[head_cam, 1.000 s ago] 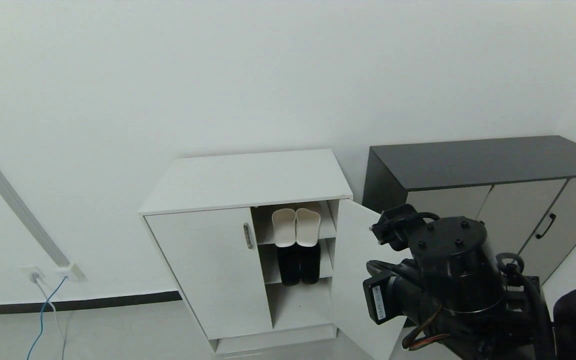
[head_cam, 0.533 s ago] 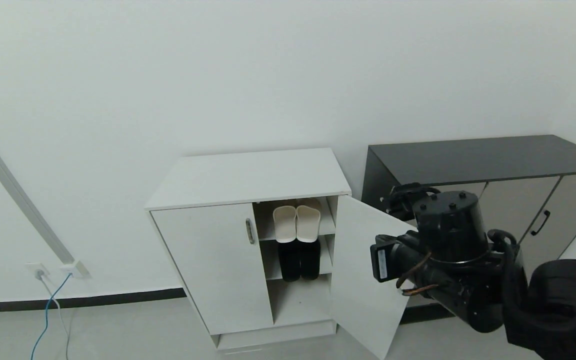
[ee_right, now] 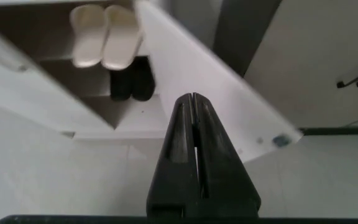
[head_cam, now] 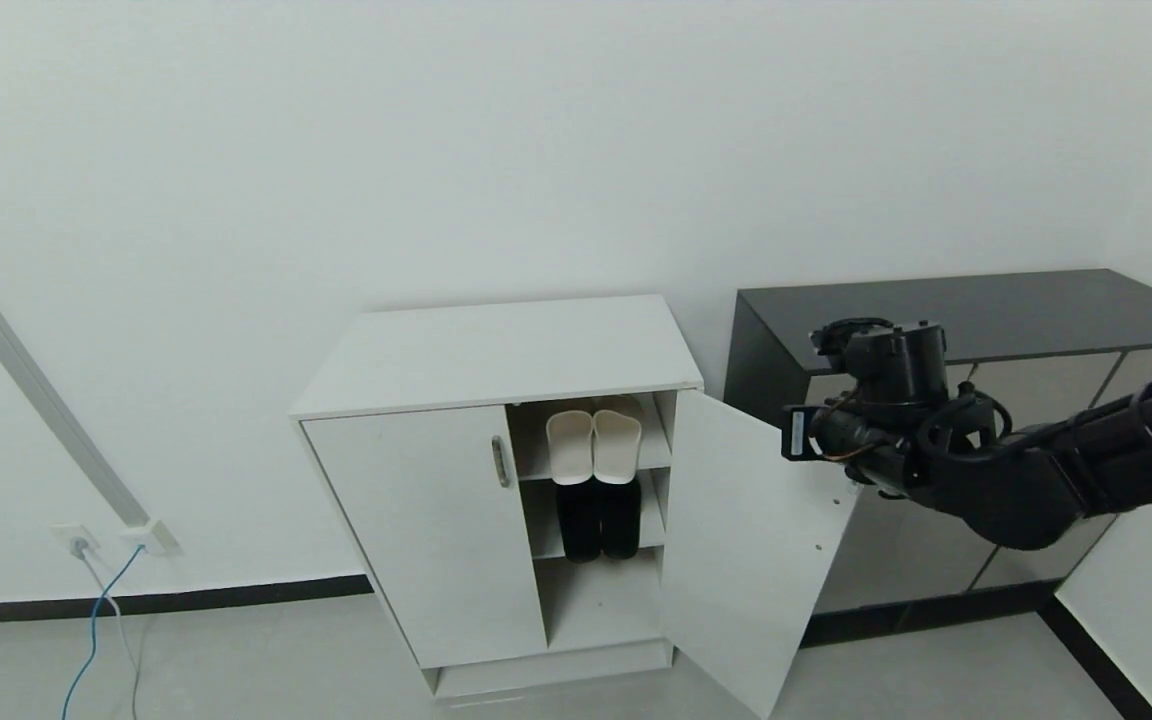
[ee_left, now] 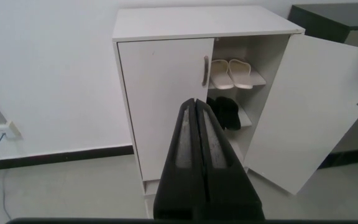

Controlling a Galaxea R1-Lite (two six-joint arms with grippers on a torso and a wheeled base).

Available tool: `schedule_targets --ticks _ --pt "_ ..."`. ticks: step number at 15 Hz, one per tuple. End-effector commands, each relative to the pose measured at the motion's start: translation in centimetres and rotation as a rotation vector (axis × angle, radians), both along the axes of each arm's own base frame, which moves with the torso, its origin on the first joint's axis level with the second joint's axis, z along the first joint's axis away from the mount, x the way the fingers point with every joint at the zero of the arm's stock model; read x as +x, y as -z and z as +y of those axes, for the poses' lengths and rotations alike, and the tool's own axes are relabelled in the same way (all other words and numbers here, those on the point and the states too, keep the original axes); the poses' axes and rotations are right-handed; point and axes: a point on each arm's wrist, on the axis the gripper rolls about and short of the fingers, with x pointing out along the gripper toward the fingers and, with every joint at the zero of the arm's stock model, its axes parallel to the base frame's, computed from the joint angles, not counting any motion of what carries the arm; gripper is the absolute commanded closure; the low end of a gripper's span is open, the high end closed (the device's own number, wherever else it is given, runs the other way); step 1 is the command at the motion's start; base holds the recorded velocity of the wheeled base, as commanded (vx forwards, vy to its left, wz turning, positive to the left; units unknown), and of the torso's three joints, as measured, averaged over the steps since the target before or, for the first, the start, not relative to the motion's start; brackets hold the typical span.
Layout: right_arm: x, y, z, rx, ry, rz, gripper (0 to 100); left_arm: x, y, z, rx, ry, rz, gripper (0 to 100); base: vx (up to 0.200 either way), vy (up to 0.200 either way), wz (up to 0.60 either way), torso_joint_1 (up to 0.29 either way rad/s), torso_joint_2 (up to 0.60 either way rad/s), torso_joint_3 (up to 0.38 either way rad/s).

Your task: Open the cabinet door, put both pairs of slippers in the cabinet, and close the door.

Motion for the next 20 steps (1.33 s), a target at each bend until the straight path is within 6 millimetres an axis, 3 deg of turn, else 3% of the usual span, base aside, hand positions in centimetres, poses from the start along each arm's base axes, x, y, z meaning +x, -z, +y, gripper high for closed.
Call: schedule_targets --ticks 1,6,11,17,20 --pt "2.6 1.3 -1.1 0.009 0.015 0.020 100 0.0 0.0 0.0 -0.001 -0.001 0.001 100 0.000 0.000 0.00 0.000 0.00 0.000" --pt "6.5 4.5 -2.0 0.007 0.058 0.051 100 0.0 0.0 0.0 -0.001 -0.001 0.001 100 0.000 0.000 0.00 0.000 0.00 0.000" --pt "8.4 6.4 -3.4 0.004 0.102 0.070 100 0.0 0.0 0.0 -0.001 -0.001 0.001 100 0.000 0.000 0.00 0.000 0.00 0.000" --pt "8.1 7.0 -3.1 -0.010 0.095 0.089 100 0.0 0.0 0.0 -0.003 -0.001 0.001 100 0.000 0.000 0.00 0.000 0.00 0.000" --pt "6.5 6.6 -1.5 -0.018 0.052 0.100 100 0.0 0.0 0.0 -0.003 -0.001 0.001 100 0.000 0.000 0.00 0.000 0.00 0.000"
